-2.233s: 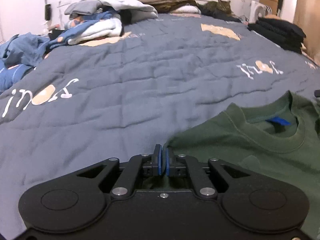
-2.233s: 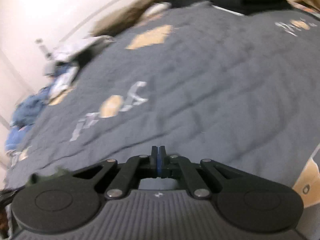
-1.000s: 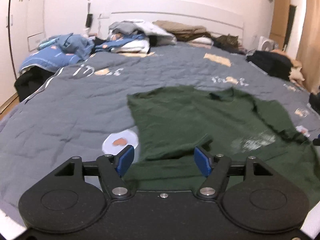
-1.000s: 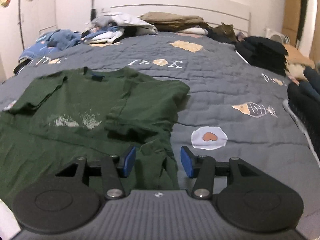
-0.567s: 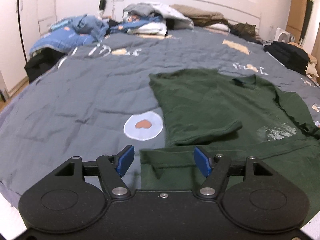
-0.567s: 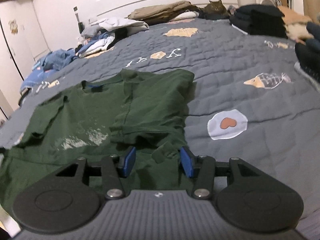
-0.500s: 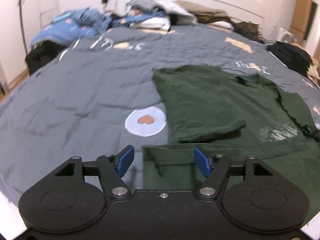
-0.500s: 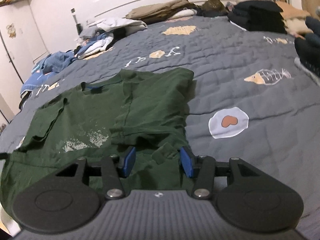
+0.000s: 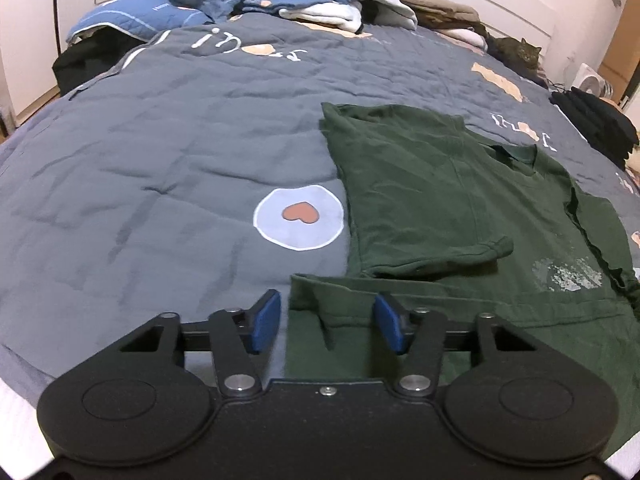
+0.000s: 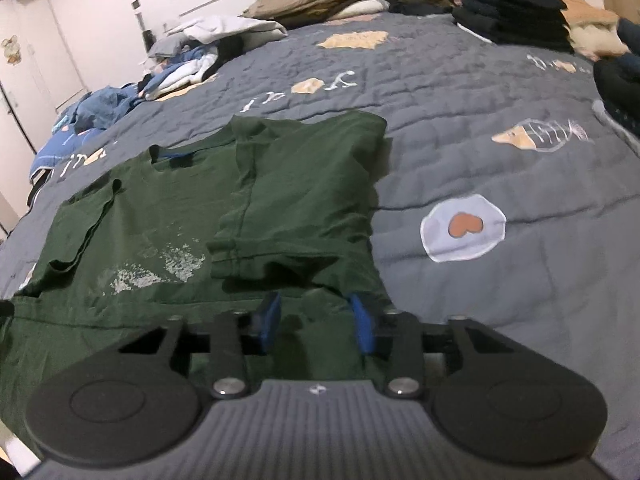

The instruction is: Fold clothes

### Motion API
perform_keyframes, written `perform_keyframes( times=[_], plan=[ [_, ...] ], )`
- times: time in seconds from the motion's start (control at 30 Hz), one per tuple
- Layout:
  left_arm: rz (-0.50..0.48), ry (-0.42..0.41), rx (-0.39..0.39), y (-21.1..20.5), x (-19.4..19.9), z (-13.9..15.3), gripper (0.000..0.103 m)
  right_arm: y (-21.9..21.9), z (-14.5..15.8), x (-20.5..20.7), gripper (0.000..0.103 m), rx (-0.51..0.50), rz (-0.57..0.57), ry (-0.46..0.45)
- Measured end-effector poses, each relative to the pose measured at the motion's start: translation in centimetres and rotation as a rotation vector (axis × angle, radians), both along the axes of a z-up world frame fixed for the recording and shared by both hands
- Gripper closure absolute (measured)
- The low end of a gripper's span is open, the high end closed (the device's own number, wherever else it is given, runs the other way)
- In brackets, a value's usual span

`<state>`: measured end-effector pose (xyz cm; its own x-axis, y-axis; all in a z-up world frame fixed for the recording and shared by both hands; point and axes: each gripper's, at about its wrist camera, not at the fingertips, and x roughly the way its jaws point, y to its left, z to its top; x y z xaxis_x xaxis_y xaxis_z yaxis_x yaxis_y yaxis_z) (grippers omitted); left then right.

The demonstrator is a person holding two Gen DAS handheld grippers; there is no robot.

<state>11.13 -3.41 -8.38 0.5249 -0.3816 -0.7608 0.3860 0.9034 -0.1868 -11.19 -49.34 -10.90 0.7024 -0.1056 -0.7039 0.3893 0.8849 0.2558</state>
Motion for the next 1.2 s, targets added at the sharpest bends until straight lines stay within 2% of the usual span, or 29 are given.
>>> perform_keyframes(
  times=[0.1,0.17,0.27,0.43,0.57,0.73,0.83,0.9,1.0,1.07,1.2],
  plan=[
    [-0.014,0.000,0.004,-0.3,0.0,-0.1,0.085,-0.3,0.1,-0.4,0.085,0.046,-0.013,-0.003],
    [-0.013,-0.014,-0.008,-0.2,-0.2,0.4,0.094,-0.1,0.6,-0.8,0.087,0.040,-0.019,-0.021],
    [-0.011,-0.035,-0.030,0.0,-0.6,1.1,0.096,-0.2,1.7,-1.7,0.089,0.054,-0.034,-0.061],
    [-0.075,-0.138,-0.077,0.3,-3.4,3.8,0.096,-0.1,4.5,-4.0,0.089,0.101,-0.026,-0.172],
    [-0.076,-0.197,-0.152,1.1,-4.6,5.3,0.097,-0.3,6.2,-5.3,0.089,0.150,-0.029,-0.265],
    [-0.064,-0.293,-0.271,1.7,-4.8,7.2,0.097,-1.0,7.3,-5.9,0.089,0.194,-0.063,-0.353],
    [-0.058,-0.328,-0.292,1.2,-3.7,8.2,0.097,-1.8,8.3,-5.5,0.090,0.205,-0.082,-0.396],
    [-0.050,-0.335,-0.302,0.6,-2.4,8.7,0.097,-2.6,9.0,-4.7,0.090,0.199,-0.090,-0.411],
    [-0.067,-0.370,-0.275,-1.2,0.0,9.7,0.097,-4.0,10.1,-3.0,0.090,0.198,-0.101,-0.434],
    [-0.085,-0.383,-0.251,-2.8,1.8,10.2,0.097,-5.0,10.7,-1.0,0.090,0.155,-0.099,-0.413],
    [-0.107,-0.391,-0.186,-6.4,6.0,10.3,0.097,-7.4,10.8,3.5,0.090,0.139,-0.112,-0.376]
  ],
)
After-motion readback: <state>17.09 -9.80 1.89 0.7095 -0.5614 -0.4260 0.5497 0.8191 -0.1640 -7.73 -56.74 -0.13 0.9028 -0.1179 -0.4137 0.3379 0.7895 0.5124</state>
